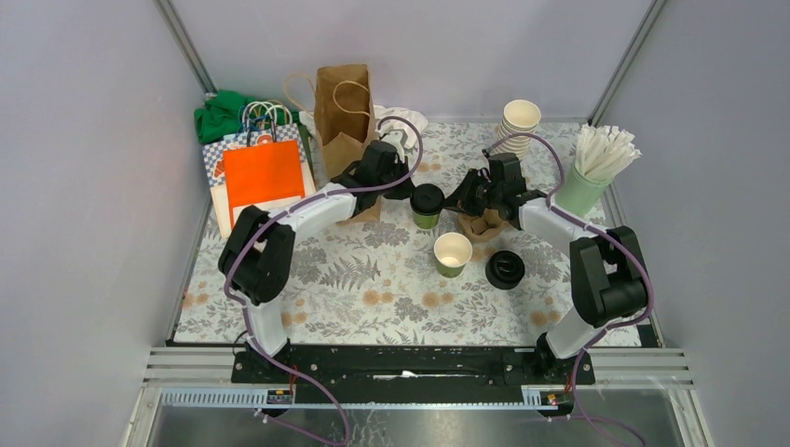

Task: Pack the takeout coffee
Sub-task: Adjust the cup lid on the coffee cup.

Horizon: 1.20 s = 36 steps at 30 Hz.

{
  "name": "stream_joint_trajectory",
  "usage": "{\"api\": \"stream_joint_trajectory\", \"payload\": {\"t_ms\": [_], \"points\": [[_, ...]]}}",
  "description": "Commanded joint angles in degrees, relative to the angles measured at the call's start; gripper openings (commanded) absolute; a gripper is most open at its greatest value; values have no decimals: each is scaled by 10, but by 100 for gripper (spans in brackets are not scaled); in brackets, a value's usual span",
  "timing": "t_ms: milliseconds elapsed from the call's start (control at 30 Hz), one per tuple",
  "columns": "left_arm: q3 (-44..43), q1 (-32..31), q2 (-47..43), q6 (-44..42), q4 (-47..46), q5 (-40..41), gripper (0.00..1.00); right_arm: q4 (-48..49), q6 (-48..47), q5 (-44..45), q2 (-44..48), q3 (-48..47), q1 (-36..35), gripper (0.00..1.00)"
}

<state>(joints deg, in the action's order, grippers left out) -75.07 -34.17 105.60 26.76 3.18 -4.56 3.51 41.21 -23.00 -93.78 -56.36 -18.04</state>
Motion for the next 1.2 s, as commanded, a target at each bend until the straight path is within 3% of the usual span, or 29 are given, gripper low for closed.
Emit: {"api": "stream_joint_trajectory", "payload": {"t_ms": [0, 433, 600, 833, 1000, 1167], "points": [[-24, -13, 53, -23, 134, -7, 4, -95, -26, 30, -7, -1, -8, 17], [-161, -12, 62, -51, 201, 44, 10, -165, -46, 46, 1, -119, -9, 20], [-199, -12, 61, -61, 221, 60, 22, -172, -52, 54, 7, -128, -8, 22], [-244, -12, 52, -67, 241, 63, 30, -189, -68, 60, 4, -152, 11, 22], [-227, -12, 17, -61, 245, 65, 32, -187, -77, 43, -13, -169, 36, 23], [-152, -13, -37, -42, 236, 48, 32, -198, -91, 23, -46, -203, 46, 23]]}}
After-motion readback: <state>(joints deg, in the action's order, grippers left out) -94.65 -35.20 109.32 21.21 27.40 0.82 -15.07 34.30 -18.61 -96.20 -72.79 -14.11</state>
